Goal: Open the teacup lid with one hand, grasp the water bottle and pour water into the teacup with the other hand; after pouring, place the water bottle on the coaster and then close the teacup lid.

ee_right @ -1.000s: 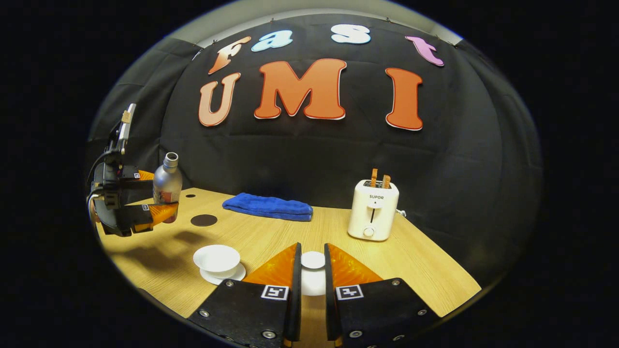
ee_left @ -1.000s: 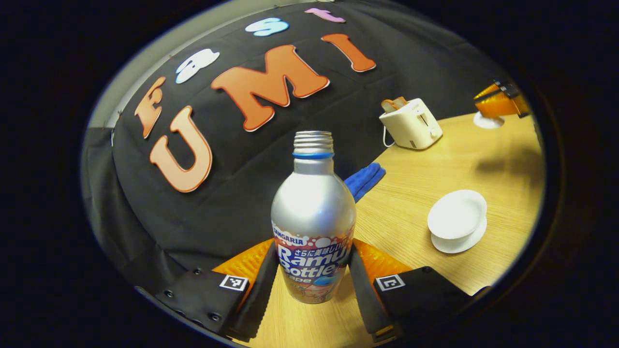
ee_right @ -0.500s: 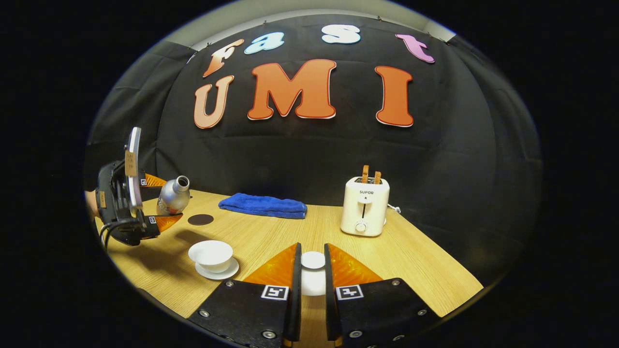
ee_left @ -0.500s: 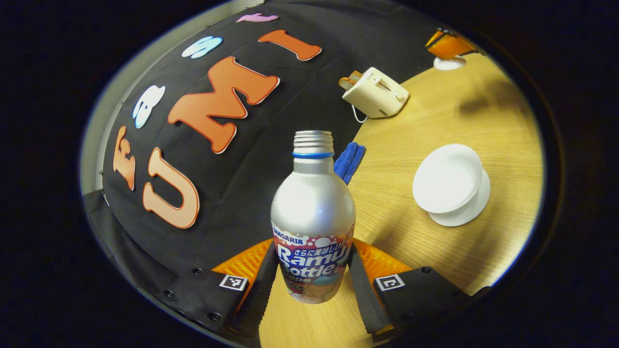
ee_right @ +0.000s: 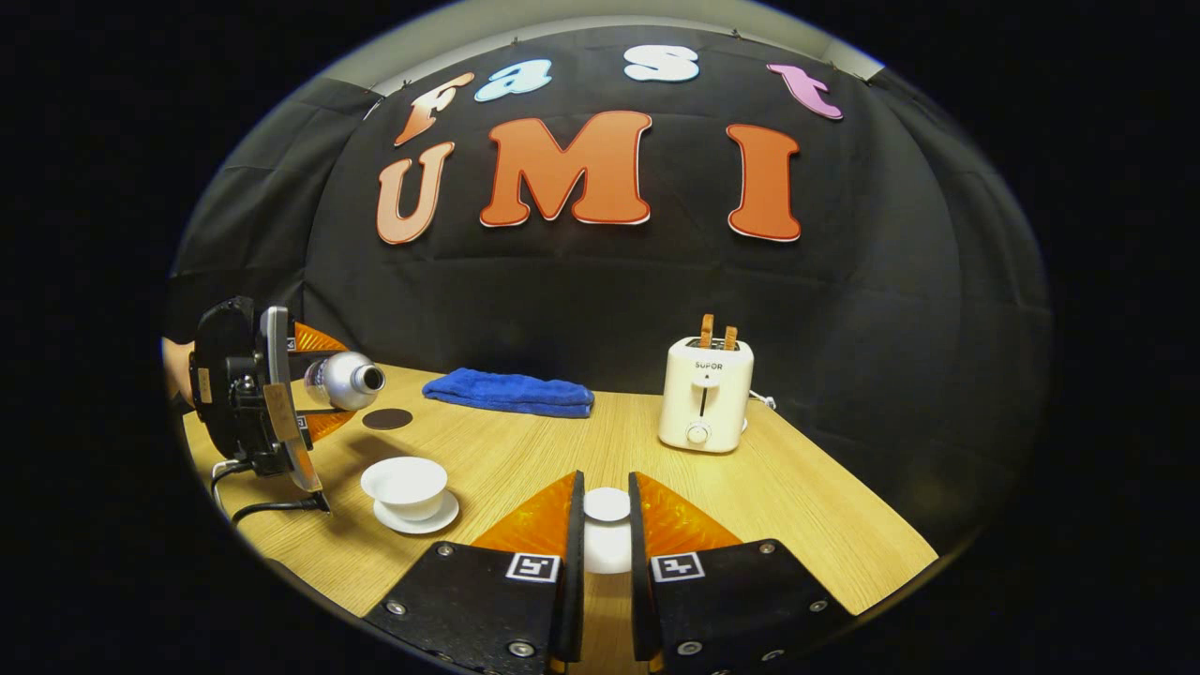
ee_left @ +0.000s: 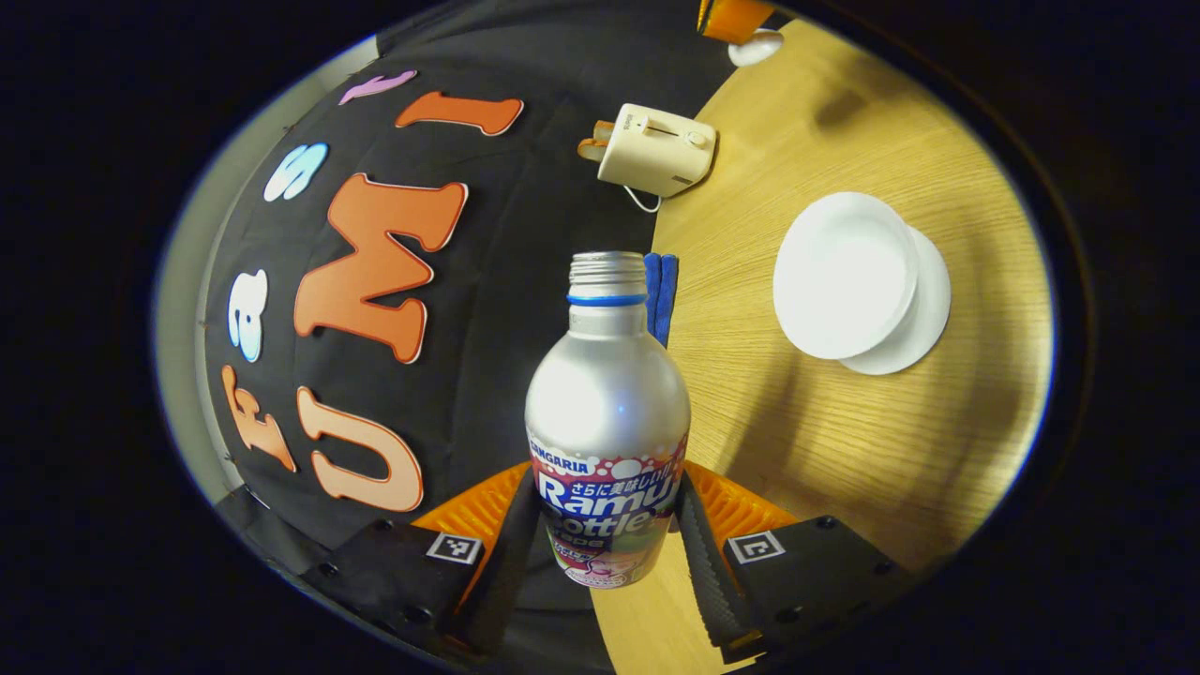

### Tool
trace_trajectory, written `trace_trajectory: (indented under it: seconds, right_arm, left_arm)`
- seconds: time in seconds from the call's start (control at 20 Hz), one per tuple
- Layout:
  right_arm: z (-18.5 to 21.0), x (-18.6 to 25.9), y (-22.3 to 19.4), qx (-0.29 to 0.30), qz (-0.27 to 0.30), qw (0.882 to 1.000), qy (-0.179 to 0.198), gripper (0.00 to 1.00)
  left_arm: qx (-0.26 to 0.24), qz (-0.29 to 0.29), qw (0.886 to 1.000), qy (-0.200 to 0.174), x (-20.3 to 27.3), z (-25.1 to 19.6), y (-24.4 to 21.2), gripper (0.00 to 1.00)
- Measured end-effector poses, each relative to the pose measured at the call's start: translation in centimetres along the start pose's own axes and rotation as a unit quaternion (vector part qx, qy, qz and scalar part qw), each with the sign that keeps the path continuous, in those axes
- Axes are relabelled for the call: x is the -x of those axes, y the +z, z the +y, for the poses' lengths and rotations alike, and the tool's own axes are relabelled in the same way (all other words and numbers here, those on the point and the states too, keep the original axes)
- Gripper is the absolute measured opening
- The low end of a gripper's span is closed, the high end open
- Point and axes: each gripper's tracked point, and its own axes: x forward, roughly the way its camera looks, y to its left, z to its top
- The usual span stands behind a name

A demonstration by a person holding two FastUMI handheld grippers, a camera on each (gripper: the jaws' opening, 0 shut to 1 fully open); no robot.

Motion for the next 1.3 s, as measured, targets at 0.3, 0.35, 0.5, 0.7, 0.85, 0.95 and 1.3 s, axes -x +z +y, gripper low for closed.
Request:
trace_trajectory:
  seconds: [0.3,0.35,0.5,0.7,0.85,0.95,1.3]
  right_arm:
    - [0.0,0.0,-0.6,0.005,0.003,1.0,0.002,0.21]
    - [0.0,0.0,-0.6,0.004,0.003,1.0,0.001,0.21]
    - [0.2,0.0,-0.6,0.005,0.003,1.0,0.002,0.21]
    - [0.1,0.1,-0.8,0.007,0.002,1.0,0.001,0.21]
    - [0.0,0.1,-0.8,0.002,0.002,1.0,0.0,0.21]
    - [-0.1,0.1,-0.7,0.001,0.001,1.0,-0.001,0.21]
    - [-0.6,0.4,-0.9,-0.003,0.0,1.0,-0.006,0.21]
  left_arm:
    - [-0.095,-0.005,0.995,0.012,-0.1,1.1,0.6,0.77]
    - [-0.111,-0.007,0.994,0.015,-0.1,1.4,0.8,0.77]
    - [-0.159,-0.009,0.987,0.023,0.1,2.0,0.9,0.8]
    - [-0.214,-0.013,0.976,0.04,0.3,2.7,1.6,0.77]
    - [-0.247,-0.02,0.967,0.051,0.6,3.3,2.3,0.8]
    - [-0.269,-0.025,0.961,0.057,0.7,3.5,3.0,0.8]
    - [-0.307,-0.025,0.95,0.054,0.5,3.7,3.3,0.77]
